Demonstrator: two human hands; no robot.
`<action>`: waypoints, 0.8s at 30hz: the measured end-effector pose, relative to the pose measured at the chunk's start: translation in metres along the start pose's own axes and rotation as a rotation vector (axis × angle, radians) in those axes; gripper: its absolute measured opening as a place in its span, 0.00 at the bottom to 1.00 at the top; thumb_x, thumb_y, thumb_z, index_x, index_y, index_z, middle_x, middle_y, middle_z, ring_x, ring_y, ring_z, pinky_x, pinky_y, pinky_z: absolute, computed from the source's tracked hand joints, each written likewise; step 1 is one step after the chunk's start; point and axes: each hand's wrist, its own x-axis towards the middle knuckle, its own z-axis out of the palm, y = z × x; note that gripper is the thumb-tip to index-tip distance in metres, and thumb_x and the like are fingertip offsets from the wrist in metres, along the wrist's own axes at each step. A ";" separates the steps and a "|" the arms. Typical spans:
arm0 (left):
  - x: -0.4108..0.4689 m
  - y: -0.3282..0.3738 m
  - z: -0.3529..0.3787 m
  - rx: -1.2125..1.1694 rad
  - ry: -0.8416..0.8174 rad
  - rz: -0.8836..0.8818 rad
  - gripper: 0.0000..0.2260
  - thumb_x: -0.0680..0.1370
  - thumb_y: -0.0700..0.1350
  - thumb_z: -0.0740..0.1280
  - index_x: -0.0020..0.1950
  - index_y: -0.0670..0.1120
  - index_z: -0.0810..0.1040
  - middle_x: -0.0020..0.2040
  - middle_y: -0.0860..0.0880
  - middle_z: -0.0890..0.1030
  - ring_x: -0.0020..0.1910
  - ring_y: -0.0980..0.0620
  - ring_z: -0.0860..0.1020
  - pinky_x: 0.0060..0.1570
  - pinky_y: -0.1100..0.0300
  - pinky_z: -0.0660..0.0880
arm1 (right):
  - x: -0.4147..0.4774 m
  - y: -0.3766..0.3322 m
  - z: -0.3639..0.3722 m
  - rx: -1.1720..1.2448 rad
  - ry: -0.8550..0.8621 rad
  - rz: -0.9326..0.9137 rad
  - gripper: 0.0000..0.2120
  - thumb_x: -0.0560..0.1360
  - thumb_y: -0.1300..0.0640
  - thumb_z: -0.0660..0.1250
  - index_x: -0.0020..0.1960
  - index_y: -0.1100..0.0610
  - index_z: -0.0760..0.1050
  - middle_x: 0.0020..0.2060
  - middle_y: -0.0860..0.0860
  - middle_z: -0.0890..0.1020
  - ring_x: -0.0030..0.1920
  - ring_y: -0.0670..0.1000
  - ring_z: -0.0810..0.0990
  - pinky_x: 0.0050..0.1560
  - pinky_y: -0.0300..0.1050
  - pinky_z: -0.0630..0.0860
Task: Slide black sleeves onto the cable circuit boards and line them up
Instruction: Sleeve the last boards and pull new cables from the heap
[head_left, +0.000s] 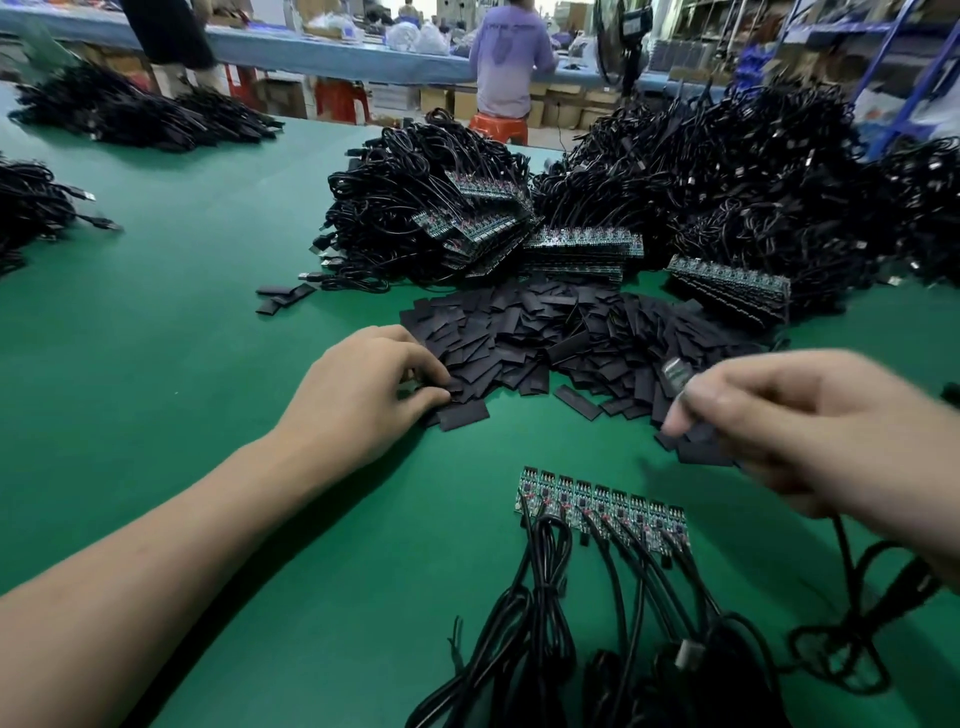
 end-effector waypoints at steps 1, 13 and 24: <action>0.000 0.000 0.000 0.002 0.001 0.003 0.03 0.76 0.52 0.74 0.49 0.56 0.86 0.47 0.57 0.80 0.49 0.53 0.77 0.50 0.53 0.78 | 0.015 -0.015 0.007 -0.134 0.021 -0.044 0.24 0.68 0.24 0.62 0.50 0.39 0.83 0.25 0.51 0.71 0.23 0.44 0.65 0.24 0.38 0.63; -0.021 0.058 0.004 -0.886 -0.201 0.047 0.06 0.80 0.37 0.69 0.55 0.43 0.82 0.37 0.49 0.84 0.32 0.57 0.78 0.37 0.72 0.72 | 0.034 0.003 0.056 -0.275 0.112 -0.081 0.15 0.81 0.43 0.60 0.42 0.50 0.75 0.34 0.42 0.83 0.27 0.40 0.78 0.31 0.45 0.70; -0.028 0.062 0.011 -0.911 -0.248 -0.003 0.10 0.71 0.49 0.76 0.52 0.51 0.86 0.40 0.51 0.85 0.36 0.53 0.78 0.39 0.56 0.77 | 0.039 0.011 0.061 0.262 -0.042 -0.042 0.14 0.83 0.52 0.63 0.42 0.55 0.81 0.31 0.56 0.84 0.25 0.51 0.78 0.30 0.36 0.71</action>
